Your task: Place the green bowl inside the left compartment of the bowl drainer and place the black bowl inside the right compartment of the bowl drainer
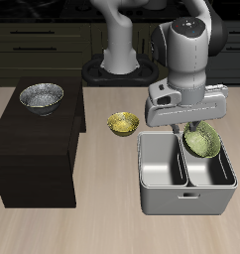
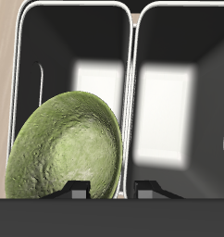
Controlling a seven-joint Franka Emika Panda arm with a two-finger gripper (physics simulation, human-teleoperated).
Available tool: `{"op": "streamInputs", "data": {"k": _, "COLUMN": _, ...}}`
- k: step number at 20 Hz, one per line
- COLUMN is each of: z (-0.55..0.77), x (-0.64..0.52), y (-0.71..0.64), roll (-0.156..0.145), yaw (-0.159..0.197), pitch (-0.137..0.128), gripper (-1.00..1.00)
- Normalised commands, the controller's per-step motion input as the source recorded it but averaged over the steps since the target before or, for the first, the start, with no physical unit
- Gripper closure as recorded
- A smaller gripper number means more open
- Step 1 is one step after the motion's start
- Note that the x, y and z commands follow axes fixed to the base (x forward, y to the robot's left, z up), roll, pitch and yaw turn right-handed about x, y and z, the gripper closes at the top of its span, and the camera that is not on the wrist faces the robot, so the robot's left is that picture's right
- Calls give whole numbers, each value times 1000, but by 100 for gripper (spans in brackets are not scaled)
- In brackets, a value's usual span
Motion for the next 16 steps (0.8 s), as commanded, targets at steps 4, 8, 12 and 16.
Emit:
{"op": "streamInputs", "data": {"k": 4, "z": -78, "x": -35, "y": -41, "roll": 8, "yaw": 9, "pitch": 2, "gripper": -100}}
{"op": "streamInputs", "data": {"k": 8, "z": -36, "x": -48, "y": -4, "roll": 9, "yaw": 11, "pitch": 0, "gripper": -100}}
{"op": "streamInputs", "data": {"k": 12, "z": 225, "x": -174, "y": 101, "roll": 24, "yaw": 6, "pitch": -64, "gripper": -100}}
{"op": "streamInputs", "data": {"k": 16, "z": 587, "x": -286, "y": 138, "roll": 34, "yaw": -27, "pitch": -107, "gripper": -100}}
